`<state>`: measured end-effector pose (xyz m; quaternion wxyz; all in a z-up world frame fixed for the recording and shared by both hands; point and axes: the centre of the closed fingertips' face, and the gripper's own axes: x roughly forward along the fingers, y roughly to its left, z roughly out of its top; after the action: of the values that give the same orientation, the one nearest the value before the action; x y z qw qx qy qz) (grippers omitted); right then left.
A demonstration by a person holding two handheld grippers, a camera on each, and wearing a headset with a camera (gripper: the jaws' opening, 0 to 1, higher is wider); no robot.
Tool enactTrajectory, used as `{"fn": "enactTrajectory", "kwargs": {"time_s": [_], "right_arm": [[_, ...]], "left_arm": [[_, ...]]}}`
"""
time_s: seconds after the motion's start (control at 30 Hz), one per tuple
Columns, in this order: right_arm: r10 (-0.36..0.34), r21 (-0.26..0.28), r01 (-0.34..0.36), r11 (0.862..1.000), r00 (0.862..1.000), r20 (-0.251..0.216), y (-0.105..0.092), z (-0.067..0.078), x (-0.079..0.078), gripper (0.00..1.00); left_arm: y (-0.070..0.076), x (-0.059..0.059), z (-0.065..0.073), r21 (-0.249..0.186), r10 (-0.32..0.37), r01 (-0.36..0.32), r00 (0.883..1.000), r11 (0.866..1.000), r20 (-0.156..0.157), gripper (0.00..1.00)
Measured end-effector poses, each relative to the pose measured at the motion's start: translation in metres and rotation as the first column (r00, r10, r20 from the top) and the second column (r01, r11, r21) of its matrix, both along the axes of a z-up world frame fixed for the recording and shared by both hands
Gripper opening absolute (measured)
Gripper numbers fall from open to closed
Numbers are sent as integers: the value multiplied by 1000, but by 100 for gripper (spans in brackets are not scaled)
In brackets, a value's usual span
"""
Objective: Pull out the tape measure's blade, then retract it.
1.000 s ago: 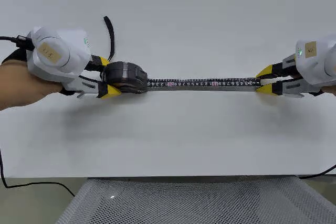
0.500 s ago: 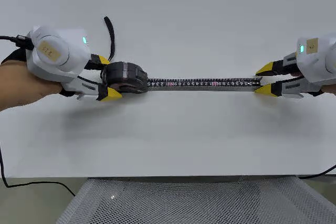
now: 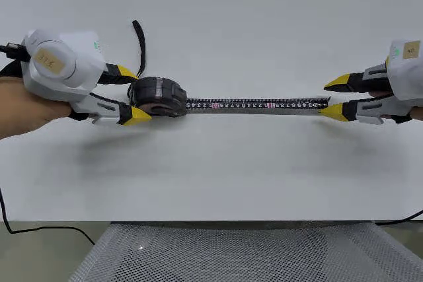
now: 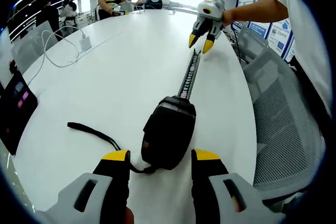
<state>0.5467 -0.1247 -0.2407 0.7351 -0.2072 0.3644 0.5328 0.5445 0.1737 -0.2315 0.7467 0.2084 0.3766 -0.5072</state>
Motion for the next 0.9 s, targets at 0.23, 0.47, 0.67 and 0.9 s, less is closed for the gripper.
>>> {"fn": "enactTrajectory", "kwargs": {"time_s": [0.23,0.47,0.67,0.9], "right_arm": [[-62,30,62,998,998,-3,-2,9,-2,32],[-76,35,75,997,997,18,-1,14,0,31],[-105,46,103,994,993,45,-1,23,-5,33],[-182,87,173,981,977,112,-3,44,-10,42]], "left_arm": [[7,-3,10,-34,71,-71,997,997,12,50],[8,-4,13,-40,97,-97,995,995,17,50],[14,-5,21,-76,184,-182,982,980,34,52],[25,-11,34,-110,288,-280,955,954,74,59]]}}
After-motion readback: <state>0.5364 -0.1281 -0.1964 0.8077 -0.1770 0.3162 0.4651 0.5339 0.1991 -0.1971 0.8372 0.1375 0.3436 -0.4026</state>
